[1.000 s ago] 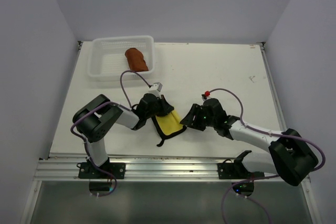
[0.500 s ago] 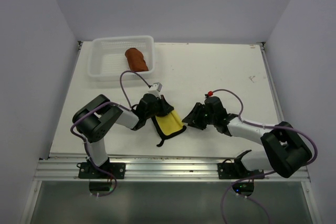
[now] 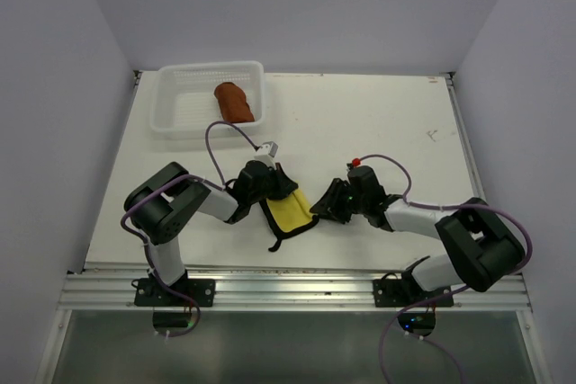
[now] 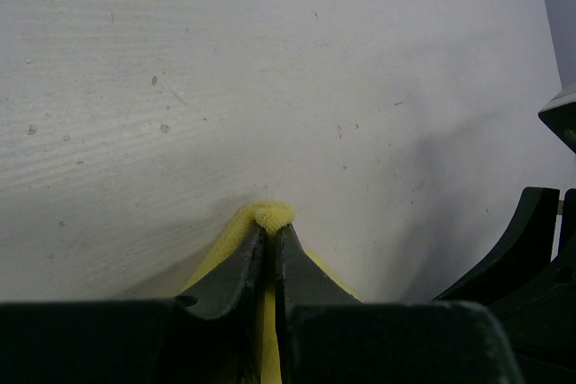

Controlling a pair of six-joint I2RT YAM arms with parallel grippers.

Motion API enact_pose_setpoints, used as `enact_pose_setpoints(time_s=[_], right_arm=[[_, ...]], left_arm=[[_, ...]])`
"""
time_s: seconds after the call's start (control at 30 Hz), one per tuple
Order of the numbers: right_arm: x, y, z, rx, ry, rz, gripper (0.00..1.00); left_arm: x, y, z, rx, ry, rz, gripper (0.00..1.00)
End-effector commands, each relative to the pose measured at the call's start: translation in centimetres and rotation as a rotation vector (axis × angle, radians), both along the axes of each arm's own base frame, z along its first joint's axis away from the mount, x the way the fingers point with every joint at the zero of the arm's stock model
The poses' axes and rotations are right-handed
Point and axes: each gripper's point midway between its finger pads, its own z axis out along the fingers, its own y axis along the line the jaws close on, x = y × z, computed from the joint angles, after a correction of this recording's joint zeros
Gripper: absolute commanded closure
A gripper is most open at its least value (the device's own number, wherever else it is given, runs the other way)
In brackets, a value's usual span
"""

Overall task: Roll the towels
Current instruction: Roll the towel

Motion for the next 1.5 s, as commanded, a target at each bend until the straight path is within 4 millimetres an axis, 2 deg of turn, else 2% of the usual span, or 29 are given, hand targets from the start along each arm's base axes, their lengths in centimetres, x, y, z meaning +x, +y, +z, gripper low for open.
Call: enact_pose_setpoints(time_s=[0.0, 0.7, 0.83, 1.07, 1.17, 1.23, 1.47], right_arm=[[-0.1, 0.7, 0.7, 0.046, -0.017, 0.032, 0.6], [-2.3, 1.1, -0.8, 0.02, 0.024, 0.083, 0.61], [-2.6, 1.4, -1.2, 0.018, 0.038, 0.092, 0.65], [-3.5, 1.8, -2.2, -0.01, 0.047, 0.115, 0.79], [-3.7, 1.7, -2.7, -0.042, 0.042, 0.122, 0.89], [-3.6, 1.4, -2.9, -0.081, 0.025, 0.126, 1.0], [-2.2, 0.1, -1.7, -0.2, -0.103, 0.095, 1.0]], left_arm=[[-0.3, 1.7, -1.5, 0.063, 0.023, 0.038, 1.0], [-0.2, 2.1, -2.0, 0.083, 0.032, 0.059, 1.0], [0.0, 2.7, -2.2, 0.101, 0.026, 0.083, 1.0], [-0.1, 2.8, -2.3, 0.102, 0.029, 0.088, 1.0], [-0.1, 2.8, -2.3, 0.103, 0.032, 0.087, 1.0], [-0.2, 2.9, -2.2, 0.108, 0.032, 0.089, 1.0], [0.0, 3.8, -1.7, 0.152, 0.036, 0.117, 1.0]])
